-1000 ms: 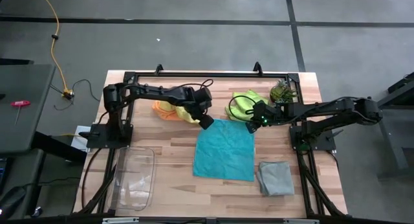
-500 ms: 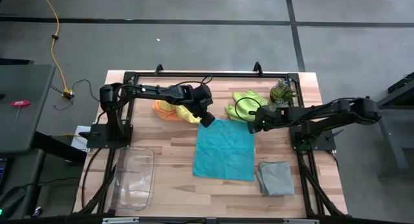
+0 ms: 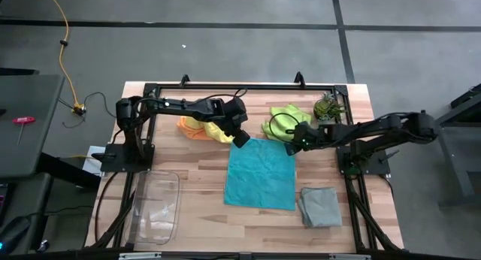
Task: Fold microfiber towels
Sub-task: Fold the blue microfiber cloth
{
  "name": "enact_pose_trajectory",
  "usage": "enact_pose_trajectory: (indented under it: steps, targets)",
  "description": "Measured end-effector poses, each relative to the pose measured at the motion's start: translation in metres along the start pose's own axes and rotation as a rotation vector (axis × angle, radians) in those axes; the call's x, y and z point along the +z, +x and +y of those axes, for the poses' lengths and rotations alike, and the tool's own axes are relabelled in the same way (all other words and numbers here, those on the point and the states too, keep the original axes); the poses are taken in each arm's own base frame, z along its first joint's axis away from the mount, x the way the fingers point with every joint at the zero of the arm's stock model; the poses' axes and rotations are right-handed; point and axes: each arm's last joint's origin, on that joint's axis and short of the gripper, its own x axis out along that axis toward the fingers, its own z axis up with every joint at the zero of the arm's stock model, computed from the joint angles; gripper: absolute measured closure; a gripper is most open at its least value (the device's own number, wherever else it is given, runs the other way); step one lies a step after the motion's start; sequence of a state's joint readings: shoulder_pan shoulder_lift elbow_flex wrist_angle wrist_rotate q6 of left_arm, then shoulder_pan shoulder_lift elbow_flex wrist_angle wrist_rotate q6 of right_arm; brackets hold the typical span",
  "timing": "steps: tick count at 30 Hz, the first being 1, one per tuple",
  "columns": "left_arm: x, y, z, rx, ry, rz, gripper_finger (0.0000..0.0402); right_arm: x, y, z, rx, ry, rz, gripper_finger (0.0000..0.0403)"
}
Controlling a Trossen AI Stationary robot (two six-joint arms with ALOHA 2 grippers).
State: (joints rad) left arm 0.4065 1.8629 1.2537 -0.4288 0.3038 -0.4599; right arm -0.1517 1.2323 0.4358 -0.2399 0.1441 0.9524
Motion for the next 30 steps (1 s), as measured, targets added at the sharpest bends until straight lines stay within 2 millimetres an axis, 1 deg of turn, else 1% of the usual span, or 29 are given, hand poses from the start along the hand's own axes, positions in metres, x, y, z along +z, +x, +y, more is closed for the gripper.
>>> enact_pose_trajectory:
  steps: [3,6,9,12,14,17,19,21,23,27,30]
  targets:
    - [0.000,0.000,0.000,-0.003,-0.001,0.001,0.0214,0.001,0.003,0.001,-0.003,0.010,-0.013,0.0274]
    - [0.000,0.000,0.000,-0.003,-0.001,0.001,0.0214,0.000,0.005,0.001,-0.011,0.012,-0.008,0.0291]
    - [0.000,0.000,0.000,-0.003,0.000,0.002,0.0214,0.000,0.005,0.000,-0.014,0.009,-0.009,0.0327]
    - [0.000,0.000,0.001,-0.002,0.022,0.001,0.0214,0.000,0.005,0.001,-0.009,0.009,-0.013,0.0379]
    - [0.001,-0.004,0.003,0.004,0.020,0.004,0.0214,0.000,0.004,0.001,-0.005,0.007,-0.010,0.0396]
    - [0.003,-0.010,0.004,0.002,0.043,-0.012,0.0214,0.001,0.001,0.002,0.014,0.003,-0.012,0.0391]
    - [0.003,-0.019,0.007,0.013,0.052,-0.008,0.0214,0.002,-0.003,0.003,0.037,-0.011,-0.025,0.0398]
    - [0.006,-0.026,0.005,0.005,0.090,-0.043,0.0214,0.004,-0.010,0.004,0.064,-0.027,-0.043,0.0400]
    - [0.005,-0.033,0.006,0.020,0.110,-0.041,0.0214,0.005,-0.017,0.006,0.107,-0.054,-0.056,0.0400]
    - [0.005,-0.041,0.004,0.048,0.139,-0.088,0.0214,0.004,-0.031,0.011,0.233,-0.175,-0.043,0.0401]
    - [0.004,-0.037,0.003,0.027,0.156,-0.126,0.0214,-0.001,-0.040,0.017,0.356,-0.303,-0.007,0.0402]
